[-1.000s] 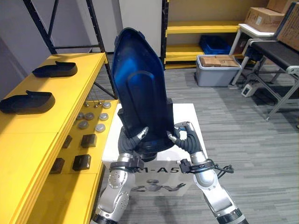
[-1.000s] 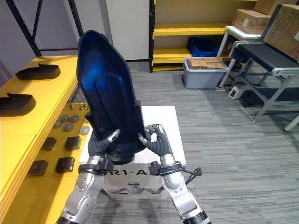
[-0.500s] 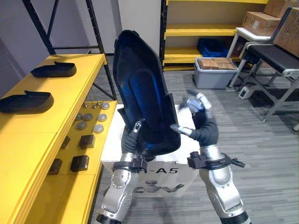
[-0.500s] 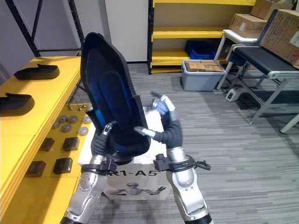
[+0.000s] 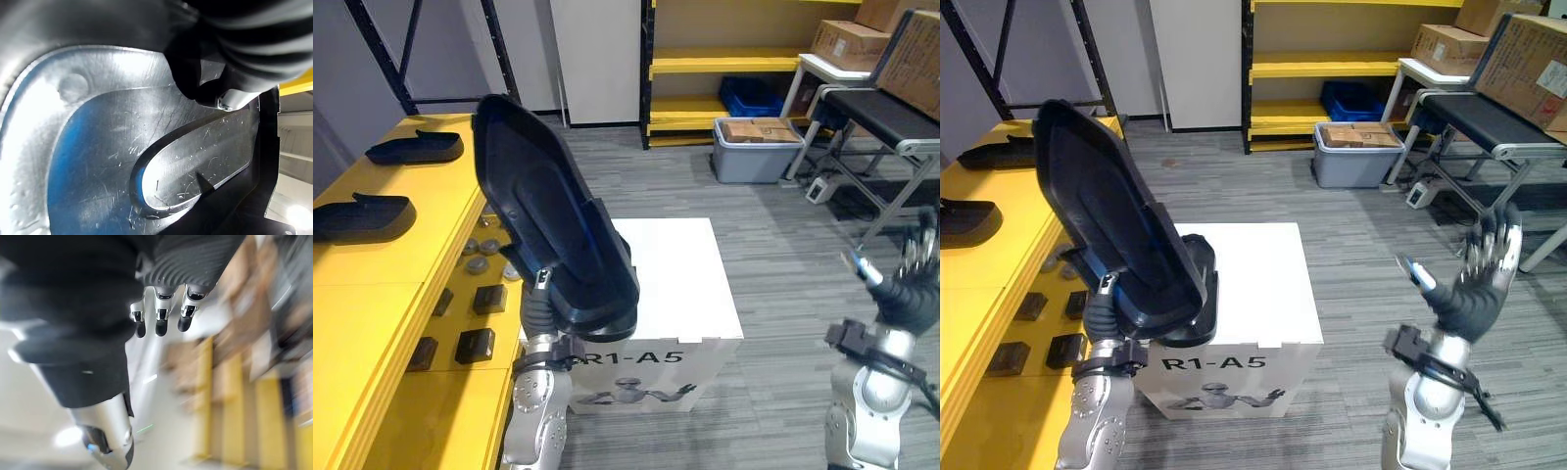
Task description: Walk over and take plastic housings, then place them on the shelf
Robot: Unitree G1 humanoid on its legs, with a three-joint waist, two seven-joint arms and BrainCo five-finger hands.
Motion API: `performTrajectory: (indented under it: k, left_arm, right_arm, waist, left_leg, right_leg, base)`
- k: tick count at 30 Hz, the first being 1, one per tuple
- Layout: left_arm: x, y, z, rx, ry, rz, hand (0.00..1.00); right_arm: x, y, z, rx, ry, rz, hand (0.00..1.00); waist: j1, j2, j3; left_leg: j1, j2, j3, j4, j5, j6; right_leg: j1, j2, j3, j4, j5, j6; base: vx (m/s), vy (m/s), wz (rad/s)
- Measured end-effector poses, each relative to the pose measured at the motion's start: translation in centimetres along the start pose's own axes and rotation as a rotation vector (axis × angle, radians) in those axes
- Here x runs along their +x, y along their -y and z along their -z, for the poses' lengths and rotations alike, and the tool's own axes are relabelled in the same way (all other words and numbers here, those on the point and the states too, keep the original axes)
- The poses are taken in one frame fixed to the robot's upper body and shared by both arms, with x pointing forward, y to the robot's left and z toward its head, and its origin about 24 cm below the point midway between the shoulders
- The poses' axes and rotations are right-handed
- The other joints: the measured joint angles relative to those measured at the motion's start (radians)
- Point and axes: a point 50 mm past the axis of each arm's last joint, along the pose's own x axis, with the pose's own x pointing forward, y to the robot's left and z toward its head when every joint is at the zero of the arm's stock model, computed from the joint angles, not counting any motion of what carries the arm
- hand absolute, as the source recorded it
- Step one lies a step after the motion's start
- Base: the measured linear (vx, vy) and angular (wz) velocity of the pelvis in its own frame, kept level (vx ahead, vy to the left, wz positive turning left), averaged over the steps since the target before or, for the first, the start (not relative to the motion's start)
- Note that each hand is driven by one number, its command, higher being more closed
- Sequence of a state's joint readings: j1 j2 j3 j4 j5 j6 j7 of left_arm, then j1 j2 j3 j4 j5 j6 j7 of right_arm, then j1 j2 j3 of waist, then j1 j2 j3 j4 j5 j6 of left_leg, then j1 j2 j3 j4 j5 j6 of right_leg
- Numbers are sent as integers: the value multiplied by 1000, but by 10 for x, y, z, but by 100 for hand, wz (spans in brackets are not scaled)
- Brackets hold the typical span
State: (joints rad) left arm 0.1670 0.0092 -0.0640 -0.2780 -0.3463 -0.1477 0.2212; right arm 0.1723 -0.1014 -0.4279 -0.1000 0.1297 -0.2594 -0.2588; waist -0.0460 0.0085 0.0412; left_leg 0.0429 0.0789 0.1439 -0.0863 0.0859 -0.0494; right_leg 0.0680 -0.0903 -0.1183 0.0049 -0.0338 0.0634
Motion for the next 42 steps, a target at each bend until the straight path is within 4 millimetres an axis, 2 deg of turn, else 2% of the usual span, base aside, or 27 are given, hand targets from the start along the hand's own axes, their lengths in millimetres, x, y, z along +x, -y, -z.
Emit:
performTrajectory:
  k: [1,3,4,6,7,9,15,19,22,24,25,26,27,28,29,30,32,33,35,37,38,39,40,41,42]
  left_arm:
    - [-1,0,-1,0,4,2,100]
    - [-5,-2,-5,23,23,7,100]
    - [-6,-2,-5,29,25,8,100]
    - [-12,-5,-7,27,27,-1,100]
    - [-13,-5,-6,26,25,-2,100]
    - [-18,-6,-4,35,13,-4,100]
    - [-23,-4,-2,31,-5,20,100]
    - [-25,-3,-1,30,-13,29,100]
    - [-27,-4,0,32,-21,32,100]
    - [-28,-3,-2,30,-15,37,100]
    - [-28,-2,-4,24,-7,37,100]
    - [-28,0,-8,16,12,40,100]
    - [-27,1,-9,13,20,48,100]
    - [-27,2,-9,8,21,47,100]
    - [-28,2,-8,4,17,45,100]
    - [-28,2,-8,7,15,46,100]
    - [-28,0,-7,15,7,42,100]
    - [-28,-3,-7,27,5,42,100]
    - [-27,-3,-5,33,-1,46,100]
    - [-26,-2,0,33,-26,44,100]
    - [-26,-1,3,32,-39,48,100]
    - [-26,4,5,43,-50,73,100]
    - [-25,6,4,46,-46,80,100]
    - [-22,10,4,58,-36,103,100]
    - [-16,13,5,67,-26,111,100]
  right_arm:
    - [-4,6,13,-26,-62,17,0]
    - [-25,26,56,-106,-290,54,0]
    - [-31,30,65,-119,-337,61,0]
    - [-58,36,94,-112,-515,65,0]
    - [-65,38,101,-104,-560,61,0]
    - [-95,39,128,-93,-738,13,0]
    - [-156,27,162,-75,-1053,-139,0]
    - [-177,11,170,-133,-1140,-310,0]
    - [-178,2,171,-157,-1145,-382,0]
    - [-175,-8,171,-177,-1126,-440,0]
    - [-173,-10,171,-182,-1118,-451,0]
    - [-168,-10,170,-202,-1100,-463,0]
    - [-167,-9,170,-218,-1096,-468,0]
    - [-165,-7,171,-242,-1092,-478,0]
    - [-160,-3,171,-277,-1083,-488,0]
    - [-157,-1,173,-303,-1082,-495,0]
    - [-150,-5,173,-314,-1066,-505,0]
    - [-137,-16,172,-307,-1024,-521,0]
    - [-129,-28,170,-289,-994,-534,0]
    - [-127,-40,169,-270,-982,-551,0]
    - [-127,-42,169,-272,-979,-557,0]
    - [-126,-42,168,-285,-973,-565,0]
    - [-126,-41,167,-284,-971,-564,0]
    - [-127,-42,167,-281,-970,-566,0]
    - [-125,-43,166,-279,-962,-566,0]
  waist:
    - [0,1,1]
    - [0,7,0]
    - [1,9,0]
    - [0,12,-2]
    - [2,13,-2]
    - [5,13,-2]
    - [27,16,-3]
    - [43,12,0]
    - [67,4,27]
    - [71,-7,43]
    - [76,-6,46]
    - [80,0,57]
    - [87,-17,70]
    - [89,-13,76]
    - [87,3,80]
    - [82,7,83]
    - [93,-1,84]
    - [92,-3,84]
    - [85,-11,89]
    - [85,-23,97]
    - [78,-22,98]
    - [53,-17,106]
    - [42,-12,111]
    - [32,-4,119]
    - [30,-3,129]
  left_leg:
    - [0,0,0,0,0,0]
    - [0,0,-1,0,0,0]
    - [0,0,-1,0,0,0]
    - [3,3,-1,0,0,-1]
    - [4,3,0,0,-1,-1]
    - [14,6,0,0,-4,-5]
    - [21,12,-8,-1,-8,-10]
    - [15,9,-17,-1,-8,-11]
    - [8,-2,-64,12,-6,-8]
    - [-80,-37,-178,66,-2,-4]
    - [-107,-41,-192,70,-9,1]
    - [-143,-38,-154,72,-38,26]
    - [-172,-32,-53,93,-57,47]
    - [-187,-14,27,119,-62,52]
    - [-195,24,178,163,-57,60]
    - [-189,50,288,173,-6,88]
    - [-184,19,305,154,-4,101]
    - [-187,-22,295,134,-6,115]
    - [-183,-68,260,111,10,129]
    - [-151,-121,213,99,-1,147]
    - [-133,-141,183,95,-8,155]
    - [-96,-164,115,92,-24,171]
    - [-81,-168,88,89,-35,176]
    - [-72,-168,49,89,-44,177]
    - [-49,-161,13,83,-46,174]
  right_leg:
    - [0,0,0,0,0,0]
    - [1,0,-1,0,0,0]
    - [2,0,-1,0,0,0]
    - [4,2,-1,1,0,0]
    - [5,2,-2,2,0,0]
    - [15,3,-3,2,0,0]
    - [34,3,-11,4,-2,1]
    - [35,-2,-30,15,-8,6]
    - [34,-17,-72,74,-43,9]
    - [5,-53,-202,161,-95,13]
    - [-4,-65,-246,178,-100,14]
    - [3,-86,-345,190,-99,14]
    - [16,-119,-428,194,-97,15]
    - [27,-131,-470,199,-97,16]
    - [60,-138,-553,212,-98,18]
    - [99,-148,-621,231,-107,32]
    - [130,-178,-683,231,-105,43]
    - [147,-200,-725,218,-92,64]
    - [166,-224,-755,214,-83,74]
    - [195,-289,-796,297,-71,73]
    - [201,-323,-801,369,-60,56]
    - [190,-377,-738,536,-2,-33]
    - [164,-389,-666,609,22,-83]
    - [94,-368,-510,695,-49,-56]
    - [12,-301,-333,740,-134,-25]
  base:
    - [0,0,0]
    - [0,0,0]
    - [0,0,0]
    - [0,0,0]
    - [0,0,0]
    - [0,0,0]
    - [-17,0,4]
    - [-14,4,10]
    - [-17,-9,51]
    - [-40,-28,150]
    - [-39,-5,194]
    - [10,16,223]
    - [37,32,229]
    - [114,49,227]
    - [168,56,213]
    - [196,57,199]
    - [206,114,121]
    - [207,159,82]
    - [186,161,76]
    - [158,165,79]
    - [190,183,114]
    - [137,122,121]
    - [169,124,129]
    - [121,37,102]
    - [173,48,98]
